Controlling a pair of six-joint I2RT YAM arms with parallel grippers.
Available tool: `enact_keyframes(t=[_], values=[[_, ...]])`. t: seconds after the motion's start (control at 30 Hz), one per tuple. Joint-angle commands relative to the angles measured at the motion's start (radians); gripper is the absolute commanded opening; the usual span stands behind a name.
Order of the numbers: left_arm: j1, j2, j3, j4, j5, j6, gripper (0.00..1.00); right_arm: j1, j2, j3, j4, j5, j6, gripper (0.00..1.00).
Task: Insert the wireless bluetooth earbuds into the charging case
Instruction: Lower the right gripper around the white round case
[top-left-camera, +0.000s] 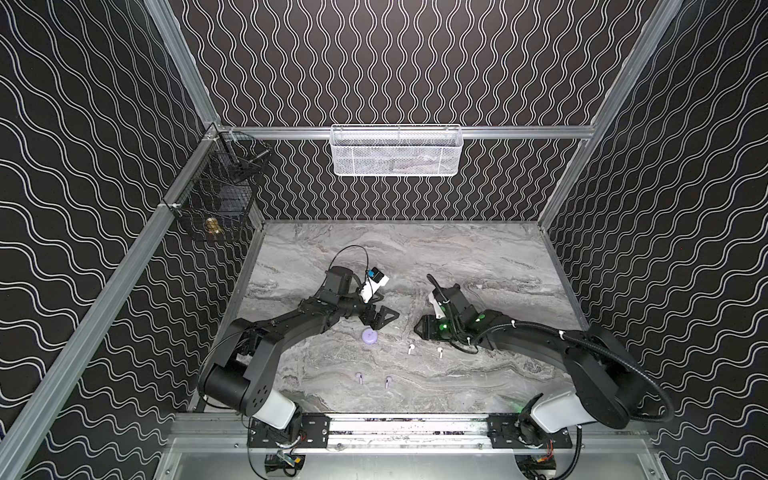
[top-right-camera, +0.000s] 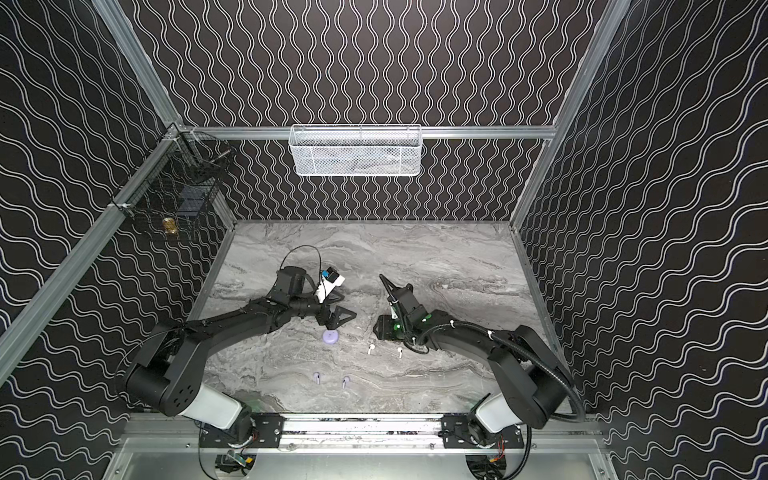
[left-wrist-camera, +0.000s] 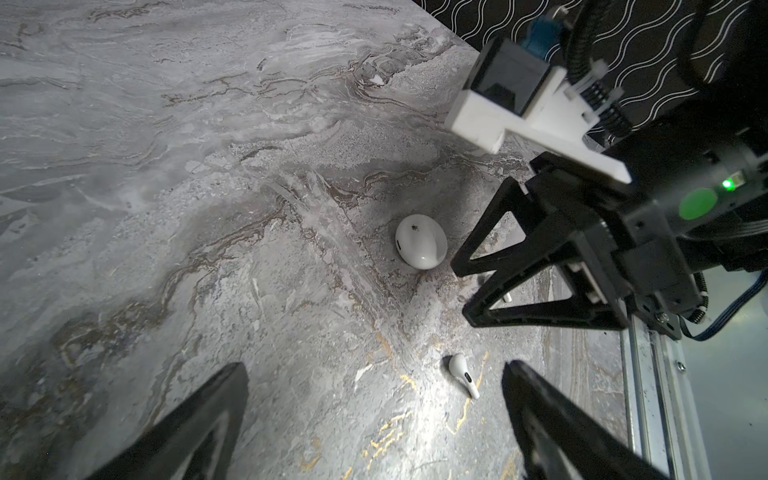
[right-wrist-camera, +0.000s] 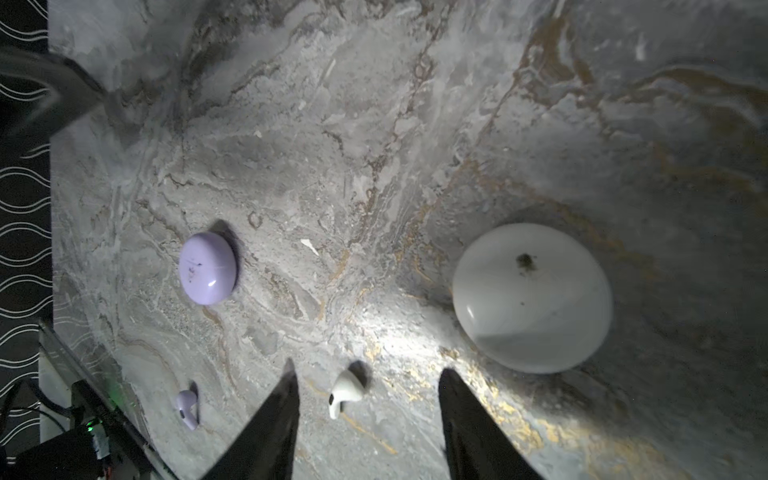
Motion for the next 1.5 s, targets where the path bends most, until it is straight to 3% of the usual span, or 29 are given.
enact_keyframes(t=[0.0, 1.17, 1.47], values=[[0.000, 0.004, 0.005, 0.033, -0.009, 0.011, 0.99, 0.005, 0.033, 0.016, 0.011, -0.012, 0.020, 0.56], [0.000, 0.013, 0.011, 0.033, -0.009, 0.011, 0.99, -0.094, 0.093, 0.083, -0.088, 0.072, -0.089, 0.60], [0.001, 0.016, 0.012, 0.033, -0.009, 0.010, 0.99, -0.095, 0.044, 0.163, -0.251, 0.173, -0.180, 0.72]])
